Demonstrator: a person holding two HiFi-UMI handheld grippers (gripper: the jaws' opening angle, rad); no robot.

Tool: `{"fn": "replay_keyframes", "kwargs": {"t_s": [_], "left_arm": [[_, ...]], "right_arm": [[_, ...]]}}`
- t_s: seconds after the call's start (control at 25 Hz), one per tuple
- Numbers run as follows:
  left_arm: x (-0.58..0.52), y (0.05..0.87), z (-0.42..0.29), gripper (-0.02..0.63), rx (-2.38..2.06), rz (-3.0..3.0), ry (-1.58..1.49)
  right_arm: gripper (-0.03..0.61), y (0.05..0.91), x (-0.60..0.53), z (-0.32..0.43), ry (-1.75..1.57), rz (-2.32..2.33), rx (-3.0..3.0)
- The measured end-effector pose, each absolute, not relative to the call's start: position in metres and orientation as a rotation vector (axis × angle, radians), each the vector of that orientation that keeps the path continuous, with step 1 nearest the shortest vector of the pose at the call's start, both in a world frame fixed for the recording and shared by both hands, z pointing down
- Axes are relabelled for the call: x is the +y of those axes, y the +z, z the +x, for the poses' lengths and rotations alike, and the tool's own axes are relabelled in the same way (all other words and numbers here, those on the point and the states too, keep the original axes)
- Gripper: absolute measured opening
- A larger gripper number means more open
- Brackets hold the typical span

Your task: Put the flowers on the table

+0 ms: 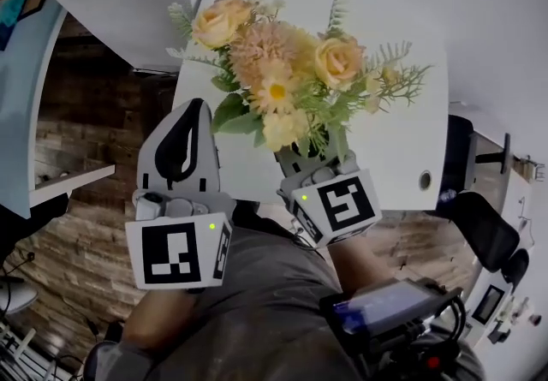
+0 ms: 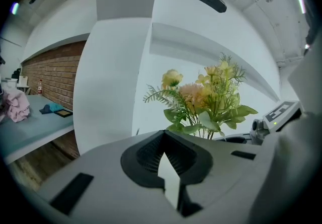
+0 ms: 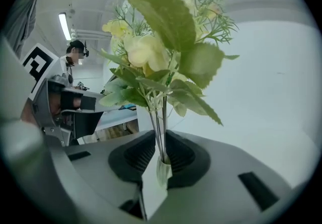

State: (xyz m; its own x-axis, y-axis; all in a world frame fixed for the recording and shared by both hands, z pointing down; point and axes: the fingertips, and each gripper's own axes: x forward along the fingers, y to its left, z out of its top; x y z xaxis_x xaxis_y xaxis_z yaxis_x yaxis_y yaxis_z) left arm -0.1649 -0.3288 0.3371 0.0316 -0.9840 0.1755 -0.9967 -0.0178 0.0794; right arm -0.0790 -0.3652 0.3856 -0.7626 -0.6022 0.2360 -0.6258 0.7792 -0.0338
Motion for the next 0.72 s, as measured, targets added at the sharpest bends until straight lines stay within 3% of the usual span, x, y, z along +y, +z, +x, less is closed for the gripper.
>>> {"fn": "replay_keyframes", "kwargs": {"t_s": [0.72], "left_arm": [[-0.3354, 0.3346, -0.1662, 0.005, -2.056, 2.109, 0.173]], "right_arm": [[0.11, 0.3964, -0.3703, -0.086, 0.141, 0.956, -2.728]]}}
